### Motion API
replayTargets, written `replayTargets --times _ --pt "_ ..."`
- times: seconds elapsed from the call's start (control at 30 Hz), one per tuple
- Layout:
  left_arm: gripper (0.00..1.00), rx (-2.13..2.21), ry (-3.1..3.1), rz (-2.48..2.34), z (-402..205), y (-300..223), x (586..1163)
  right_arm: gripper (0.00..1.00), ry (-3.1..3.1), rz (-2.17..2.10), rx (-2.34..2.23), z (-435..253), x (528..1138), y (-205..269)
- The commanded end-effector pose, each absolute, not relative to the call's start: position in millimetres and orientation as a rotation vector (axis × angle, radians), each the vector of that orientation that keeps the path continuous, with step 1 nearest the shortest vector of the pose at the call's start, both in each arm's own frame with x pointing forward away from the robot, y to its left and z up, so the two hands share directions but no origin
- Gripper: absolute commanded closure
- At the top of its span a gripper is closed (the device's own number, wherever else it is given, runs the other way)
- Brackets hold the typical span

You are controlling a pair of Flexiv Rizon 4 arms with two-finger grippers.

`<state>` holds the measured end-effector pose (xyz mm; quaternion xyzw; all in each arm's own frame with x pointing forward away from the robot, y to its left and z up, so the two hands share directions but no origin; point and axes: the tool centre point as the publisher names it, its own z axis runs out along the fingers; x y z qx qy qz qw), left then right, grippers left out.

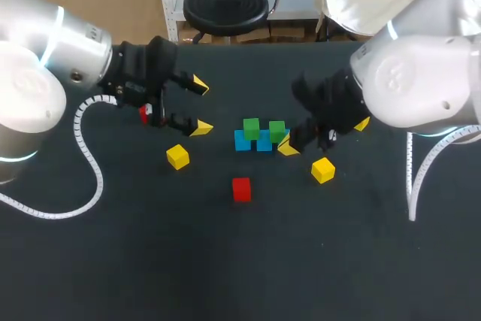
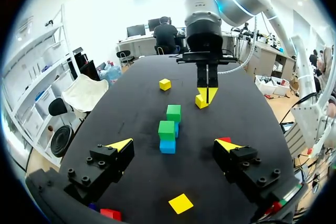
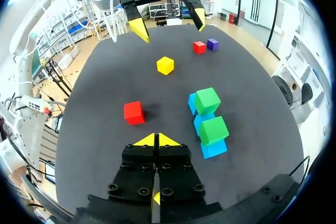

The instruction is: Place the blue cubes, place green cubes on the blue cubes, place the yellow cubes on the green cubes, then place the red cubes on the yellow cubes, and place purple cube on the red cubes.

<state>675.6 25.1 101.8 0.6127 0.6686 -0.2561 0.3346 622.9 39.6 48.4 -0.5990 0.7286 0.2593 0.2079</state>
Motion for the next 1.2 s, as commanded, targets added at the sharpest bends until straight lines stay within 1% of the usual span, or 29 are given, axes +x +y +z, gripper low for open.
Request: replayTargets --times 0.03,1.03,1.2 --pt "0.00 1.596 1.737 -0.669 101 26 675 1.00 2.035 0.720 -1.671 47 626 41" --pt "0.00 1.596 1.737 -0.669 101 26 675 0.96 2.053 0.710 -1.664 42 636 41" --pt "0.00 1.596 1.737 -0.669 101 26 675 0.94 2.053 0.709 -1.667 42 640 41"
